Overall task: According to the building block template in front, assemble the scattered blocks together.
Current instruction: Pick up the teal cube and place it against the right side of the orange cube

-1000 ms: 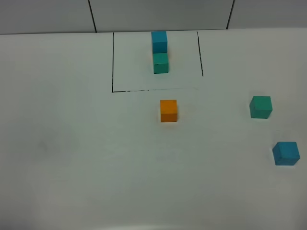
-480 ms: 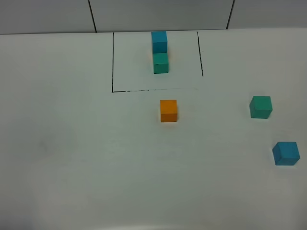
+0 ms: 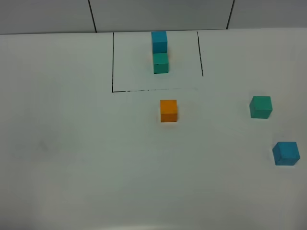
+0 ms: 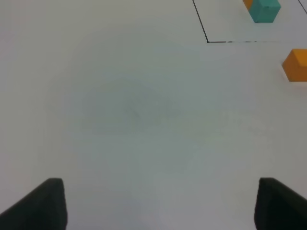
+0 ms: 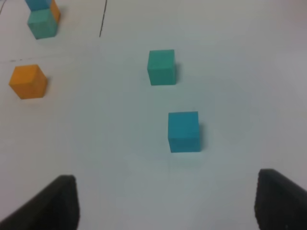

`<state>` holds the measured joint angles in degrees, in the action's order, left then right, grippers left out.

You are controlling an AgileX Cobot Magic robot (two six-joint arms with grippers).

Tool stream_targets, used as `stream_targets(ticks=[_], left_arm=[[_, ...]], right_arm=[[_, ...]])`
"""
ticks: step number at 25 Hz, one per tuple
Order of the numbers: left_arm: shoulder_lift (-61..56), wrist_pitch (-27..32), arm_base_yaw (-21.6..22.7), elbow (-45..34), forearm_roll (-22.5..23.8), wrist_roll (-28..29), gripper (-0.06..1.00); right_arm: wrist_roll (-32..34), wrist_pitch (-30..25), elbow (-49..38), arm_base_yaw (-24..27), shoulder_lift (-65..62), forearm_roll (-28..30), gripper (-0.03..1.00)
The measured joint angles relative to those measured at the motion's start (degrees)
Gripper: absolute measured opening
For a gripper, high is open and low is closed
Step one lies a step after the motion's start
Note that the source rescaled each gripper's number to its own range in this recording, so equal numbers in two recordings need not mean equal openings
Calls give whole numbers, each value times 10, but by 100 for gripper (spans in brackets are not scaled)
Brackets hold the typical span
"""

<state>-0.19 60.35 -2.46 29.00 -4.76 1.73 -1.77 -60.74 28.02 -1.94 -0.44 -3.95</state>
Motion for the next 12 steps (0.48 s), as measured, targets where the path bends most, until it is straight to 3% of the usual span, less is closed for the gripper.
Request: stream_targets(ticks=[12], left_arm=[[0, 0, 0, 0, 0, 0, 99]], right_arm=[[-3, 0, 0, 0, 0, -4, 55]])
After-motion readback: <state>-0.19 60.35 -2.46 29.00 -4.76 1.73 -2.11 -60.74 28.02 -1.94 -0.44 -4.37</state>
